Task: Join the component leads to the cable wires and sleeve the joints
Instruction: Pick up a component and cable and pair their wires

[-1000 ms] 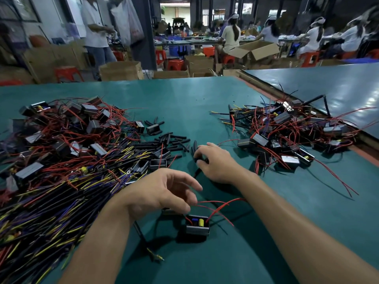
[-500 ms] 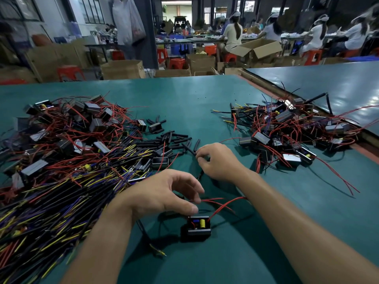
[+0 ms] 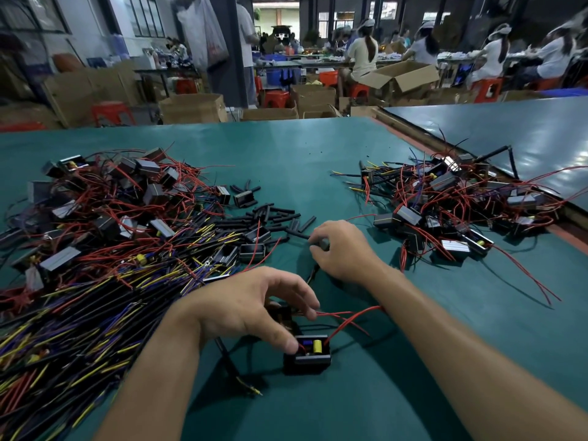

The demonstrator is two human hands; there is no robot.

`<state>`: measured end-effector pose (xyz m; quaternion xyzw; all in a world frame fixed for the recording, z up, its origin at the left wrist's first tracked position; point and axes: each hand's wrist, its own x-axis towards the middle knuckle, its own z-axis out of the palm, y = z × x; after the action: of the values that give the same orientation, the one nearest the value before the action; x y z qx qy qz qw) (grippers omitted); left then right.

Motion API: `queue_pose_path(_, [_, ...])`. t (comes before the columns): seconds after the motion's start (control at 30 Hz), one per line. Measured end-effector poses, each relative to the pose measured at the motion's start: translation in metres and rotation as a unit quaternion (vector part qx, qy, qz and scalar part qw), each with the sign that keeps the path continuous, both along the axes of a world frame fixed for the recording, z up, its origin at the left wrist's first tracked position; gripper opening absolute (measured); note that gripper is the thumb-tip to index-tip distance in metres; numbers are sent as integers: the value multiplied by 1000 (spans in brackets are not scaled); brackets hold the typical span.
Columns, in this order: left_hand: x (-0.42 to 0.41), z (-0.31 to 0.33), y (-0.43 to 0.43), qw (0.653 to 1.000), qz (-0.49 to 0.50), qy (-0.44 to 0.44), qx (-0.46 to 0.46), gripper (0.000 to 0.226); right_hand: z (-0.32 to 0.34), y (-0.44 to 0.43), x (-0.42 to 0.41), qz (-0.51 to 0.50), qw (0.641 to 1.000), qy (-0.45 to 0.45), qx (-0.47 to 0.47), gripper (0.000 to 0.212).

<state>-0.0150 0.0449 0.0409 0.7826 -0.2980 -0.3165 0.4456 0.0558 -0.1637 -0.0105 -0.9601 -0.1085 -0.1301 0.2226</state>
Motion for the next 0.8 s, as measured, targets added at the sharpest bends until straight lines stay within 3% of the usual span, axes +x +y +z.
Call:
queue_pose_path(0.1, [0,3,6,997,-65,-29,32,57,5,-5,-4,-41,996,-24,71,7])
queue_pose_path(0.17, [1,1,5,998,-57,-21,22,47,8,-7,-5,-48,993,-34,105,9])
queue_pose_path(0.27, [3,-8,-3,996,59,16,-63,17,12,-8,-5,-56,984,-50,163,12])
queue_pose_path(0.4, [8,-19,-12,973,193,2,-125,15,20,-8,-5,-49,961,-23,272,10])
queue_pose_path(0.5, [11,-19,-13,957,248,12,-149,18,27,-10,-7,-5,920,-1,392,12])
queue_pose_path(0.6, [12,-17,-13,952,257,52,-161,27,27,-9,-6,4,915,0,403,19])
queue_pose_path(0.8, [13,-14,-10,945,271,99,-154,16,19,-13,-1,-49,929,13,367,27])
